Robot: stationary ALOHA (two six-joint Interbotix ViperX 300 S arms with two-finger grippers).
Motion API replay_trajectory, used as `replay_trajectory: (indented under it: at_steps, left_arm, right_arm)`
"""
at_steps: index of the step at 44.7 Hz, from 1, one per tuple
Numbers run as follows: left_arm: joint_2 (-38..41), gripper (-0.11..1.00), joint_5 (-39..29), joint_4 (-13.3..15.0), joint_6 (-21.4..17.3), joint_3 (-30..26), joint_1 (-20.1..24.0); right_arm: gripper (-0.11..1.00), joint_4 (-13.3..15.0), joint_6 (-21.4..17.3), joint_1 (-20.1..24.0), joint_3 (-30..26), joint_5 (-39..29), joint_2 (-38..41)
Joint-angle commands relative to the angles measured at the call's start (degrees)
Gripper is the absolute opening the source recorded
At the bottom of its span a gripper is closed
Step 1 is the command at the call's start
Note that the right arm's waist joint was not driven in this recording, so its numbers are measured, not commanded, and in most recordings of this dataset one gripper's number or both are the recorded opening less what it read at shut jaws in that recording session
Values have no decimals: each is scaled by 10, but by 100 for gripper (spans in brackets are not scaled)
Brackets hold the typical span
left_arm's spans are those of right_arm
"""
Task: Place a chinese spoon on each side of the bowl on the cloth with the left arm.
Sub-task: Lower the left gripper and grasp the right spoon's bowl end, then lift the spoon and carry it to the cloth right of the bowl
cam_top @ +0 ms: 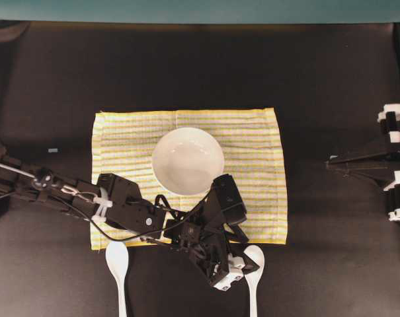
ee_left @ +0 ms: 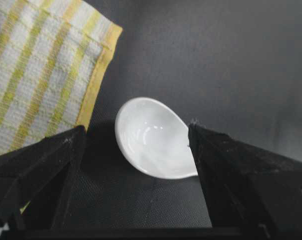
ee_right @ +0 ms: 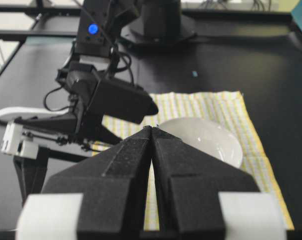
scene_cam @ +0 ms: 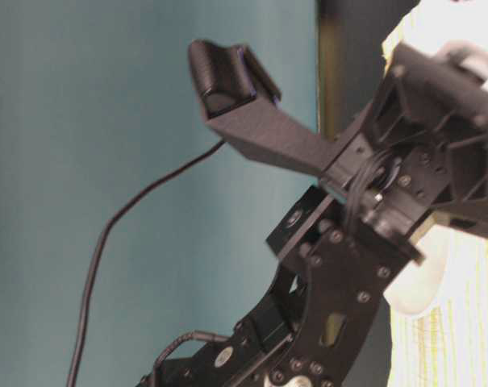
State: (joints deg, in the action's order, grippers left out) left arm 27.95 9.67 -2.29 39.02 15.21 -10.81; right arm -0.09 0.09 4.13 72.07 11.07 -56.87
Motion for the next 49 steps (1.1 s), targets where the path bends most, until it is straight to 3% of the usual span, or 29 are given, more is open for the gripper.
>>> replay_trajectory:
  at_steps: [1, 5, 17, 32, 39, 49]
  left_arm:
    - [-2, 77, -17, -2, -2, -11, 0]
    - [0, 70, -39, -2, -2, -17, 0]
    - [-11, 8, -49, -2, -3, -23, 3]
    - [-71, 7, -174, -3, -12, -71, 34]
    - [-103, 7, -219, -3, -35, -79, 93]
    - [-110, 7, -236, -3, -40, -96, 181]
  right_arm:
    - [1, -2, -3, 0, -4, 6, 3]
    - [1, -1, -4, 0, -4, 6, 3]
    - [1, -2, -4, 0, -1, 5, 3]
    - [1, -2, -4, 0, 7, 5, 3]
    - [1, -2, -3, 0, 7, 6, 3]
    - [1, -2, -3, 1, 7, 7, -3]
